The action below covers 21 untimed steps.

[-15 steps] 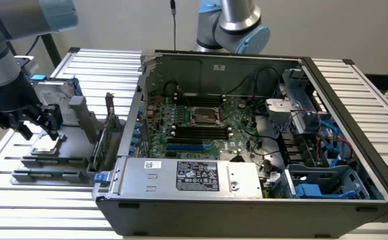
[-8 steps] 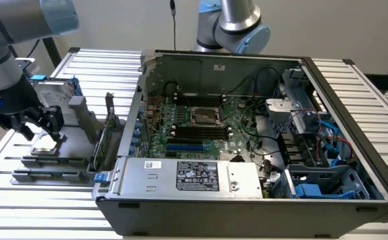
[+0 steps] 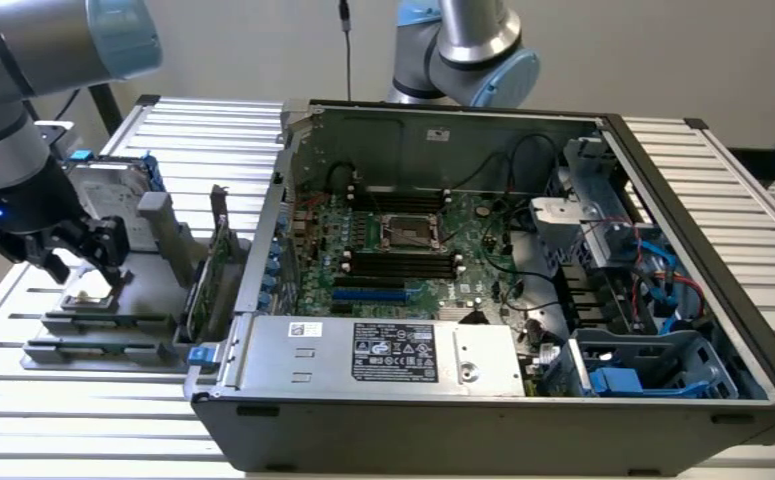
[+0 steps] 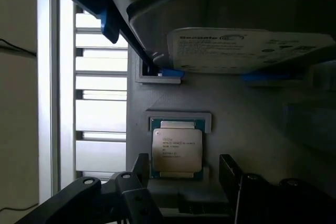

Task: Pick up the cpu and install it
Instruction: 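Pick up the cpu and move it towards the insertion slot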

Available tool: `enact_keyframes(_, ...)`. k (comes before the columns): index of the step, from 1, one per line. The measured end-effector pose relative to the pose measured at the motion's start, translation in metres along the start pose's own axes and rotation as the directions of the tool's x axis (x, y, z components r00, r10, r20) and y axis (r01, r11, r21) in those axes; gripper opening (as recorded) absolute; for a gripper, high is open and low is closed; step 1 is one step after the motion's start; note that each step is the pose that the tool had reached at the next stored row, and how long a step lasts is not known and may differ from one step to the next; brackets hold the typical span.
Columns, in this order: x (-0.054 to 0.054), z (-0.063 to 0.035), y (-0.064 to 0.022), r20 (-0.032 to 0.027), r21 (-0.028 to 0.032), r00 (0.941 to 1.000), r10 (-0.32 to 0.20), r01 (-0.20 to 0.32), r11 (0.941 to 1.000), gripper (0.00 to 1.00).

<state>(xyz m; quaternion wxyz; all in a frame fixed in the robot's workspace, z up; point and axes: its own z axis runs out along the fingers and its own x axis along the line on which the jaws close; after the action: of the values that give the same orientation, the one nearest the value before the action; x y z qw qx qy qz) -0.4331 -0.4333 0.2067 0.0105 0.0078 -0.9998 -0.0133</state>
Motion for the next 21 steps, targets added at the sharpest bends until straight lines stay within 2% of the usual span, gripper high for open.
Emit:
enact_keyframes(5,0.0,0.0052,-0.0001,-0.0097,-0.0017,1.0,0.0,0.0,1.0,0.65)
enact_keyframes(10,-0.001,0.0094,-0.0002,-0.0251,-0.0022,0.9997,0.004,-0.004,1.0,0.65)
enact_keyframes(13,-0.002,0.0125,-0.0002,-0.0307,-0.0023,0.9995,0.007,-0.007,1.0,0.65)
enact_keyframes(15,-0.002,0.0136,0.0002,-0.0329,-0.0022,0.9994,0.008,-0.008,1.0,0.65)
enact_keyframes(21,-0.003,0.0157,0.0033,-0.0342,-0.0025,0.9993,0.012,-0.012,0.9999,0.65)
